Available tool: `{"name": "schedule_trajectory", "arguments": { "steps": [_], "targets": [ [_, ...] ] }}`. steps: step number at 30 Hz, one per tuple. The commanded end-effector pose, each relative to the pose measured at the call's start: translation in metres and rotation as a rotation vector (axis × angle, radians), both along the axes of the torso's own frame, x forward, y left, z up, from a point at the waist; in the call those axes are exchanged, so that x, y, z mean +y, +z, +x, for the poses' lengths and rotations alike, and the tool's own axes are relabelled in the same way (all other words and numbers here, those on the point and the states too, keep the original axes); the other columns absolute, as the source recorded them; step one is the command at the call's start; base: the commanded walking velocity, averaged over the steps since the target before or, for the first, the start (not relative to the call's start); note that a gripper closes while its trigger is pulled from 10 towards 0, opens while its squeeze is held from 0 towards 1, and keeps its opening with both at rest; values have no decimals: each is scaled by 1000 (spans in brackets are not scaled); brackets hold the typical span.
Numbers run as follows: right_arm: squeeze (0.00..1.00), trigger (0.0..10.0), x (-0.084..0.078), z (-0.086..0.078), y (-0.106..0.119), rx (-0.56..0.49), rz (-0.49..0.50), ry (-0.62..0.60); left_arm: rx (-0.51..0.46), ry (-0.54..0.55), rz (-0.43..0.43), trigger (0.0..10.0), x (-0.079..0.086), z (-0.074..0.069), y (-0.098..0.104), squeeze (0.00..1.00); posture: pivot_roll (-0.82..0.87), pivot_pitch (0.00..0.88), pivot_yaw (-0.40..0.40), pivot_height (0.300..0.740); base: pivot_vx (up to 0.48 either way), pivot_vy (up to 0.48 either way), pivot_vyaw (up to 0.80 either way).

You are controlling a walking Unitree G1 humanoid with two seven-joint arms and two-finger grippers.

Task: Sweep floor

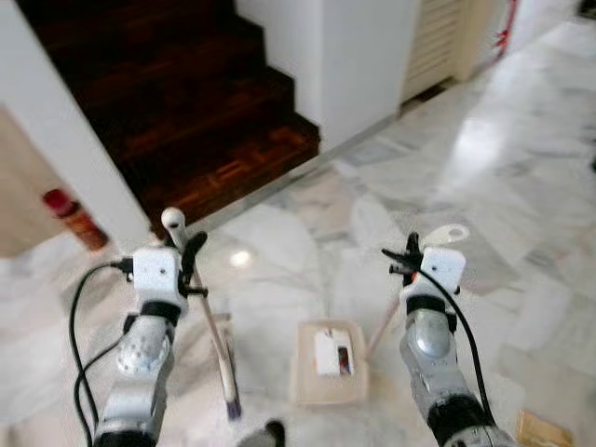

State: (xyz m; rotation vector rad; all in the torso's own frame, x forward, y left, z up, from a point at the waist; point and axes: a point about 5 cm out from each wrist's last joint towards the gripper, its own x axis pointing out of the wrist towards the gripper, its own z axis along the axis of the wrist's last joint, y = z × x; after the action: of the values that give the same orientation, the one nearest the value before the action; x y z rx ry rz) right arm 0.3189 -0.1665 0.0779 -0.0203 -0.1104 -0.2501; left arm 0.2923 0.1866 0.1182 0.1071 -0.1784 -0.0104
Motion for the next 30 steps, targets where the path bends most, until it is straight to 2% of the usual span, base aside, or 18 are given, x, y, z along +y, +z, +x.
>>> {"name": "schedule_trajectory", "arguments": {
  "steps": [1,19,23,25,30],
  "targets": [
    [0,10000,1,4,13,-54,-8,7,-45,23,19,10000,6,0,9,0,132,101,20,740,0,0,800],
    [0,10000,2,4,13,-50,5,9,-23,31,27,10000,11,-8,3,0,138,95,22,740,0,0,780],
    [0,10000,4,5,11,-37,29,20,-20,32,32,10000,12,-11,1,0,138,93,23,740,0,0,0],
    [0,10000,4,5,8,-14,85,17,-19,38,35,10000,13,-15,0,0,141,91,22,740,0,0,0],
    [0,10000,2,5,3,11,134,0,-21,44,39,10000,14,-19,0,0,146,83,20,740,0,0,0]
  ]
}}
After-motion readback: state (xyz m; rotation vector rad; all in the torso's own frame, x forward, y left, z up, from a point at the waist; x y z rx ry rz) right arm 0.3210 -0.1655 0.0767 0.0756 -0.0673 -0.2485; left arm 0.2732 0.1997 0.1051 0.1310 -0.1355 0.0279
